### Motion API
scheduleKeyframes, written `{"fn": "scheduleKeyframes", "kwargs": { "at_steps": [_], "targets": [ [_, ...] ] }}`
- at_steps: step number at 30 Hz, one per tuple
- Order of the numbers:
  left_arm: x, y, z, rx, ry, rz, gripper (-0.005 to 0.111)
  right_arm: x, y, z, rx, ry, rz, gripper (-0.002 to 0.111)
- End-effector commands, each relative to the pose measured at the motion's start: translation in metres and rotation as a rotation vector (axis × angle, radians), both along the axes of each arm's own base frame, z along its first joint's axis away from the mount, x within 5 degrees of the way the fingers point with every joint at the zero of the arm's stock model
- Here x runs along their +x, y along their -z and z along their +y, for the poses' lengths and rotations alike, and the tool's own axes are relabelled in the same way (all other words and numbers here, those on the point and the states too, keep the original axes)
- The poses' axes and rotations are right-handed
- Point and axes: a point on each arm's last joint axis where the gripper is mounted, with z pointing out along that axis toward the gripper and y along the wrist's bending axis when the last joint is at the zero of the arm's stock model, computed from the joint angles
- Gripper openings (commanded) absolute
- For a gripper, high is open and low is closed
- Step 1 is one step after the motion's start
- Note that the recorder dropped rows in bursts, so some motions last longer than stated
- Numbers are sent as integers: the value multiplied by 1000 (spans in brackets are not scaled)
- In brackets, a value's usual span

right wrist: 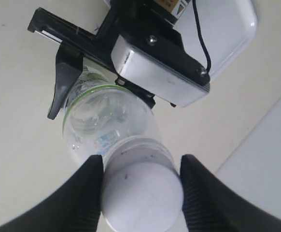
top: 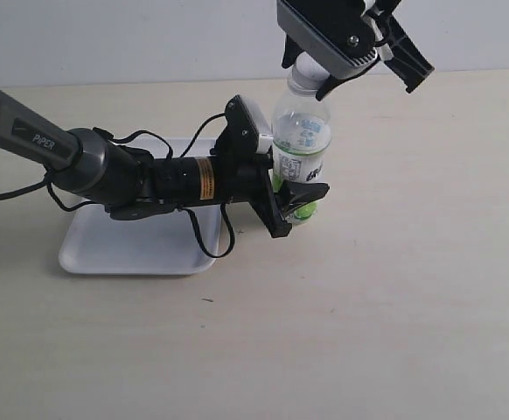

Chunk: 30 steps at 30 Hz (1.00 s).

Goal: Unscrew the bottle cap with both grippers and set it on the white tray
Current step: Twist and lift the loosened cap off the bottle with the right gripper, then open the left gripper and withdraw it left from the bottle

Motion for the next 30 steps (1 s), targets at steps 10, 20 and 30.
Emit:
{"fn": "scheduleKeyframes", "kwargs": {
  "at_steps": [10, 20, 30],
  "targets": [
    [-5, 7, 0, 76, 42, -32, 0, -15, -36, -5, 18, -44, -139, 0],
    [-5, 6, 0, 62, 42, -32, 0, -72, -99, -21, 228, 269, -87, 0],
    [-3, 5, 0, 6, -9, 97, 0, -101, -129, -31, 600, 899, 112, 0]
  ]
}}
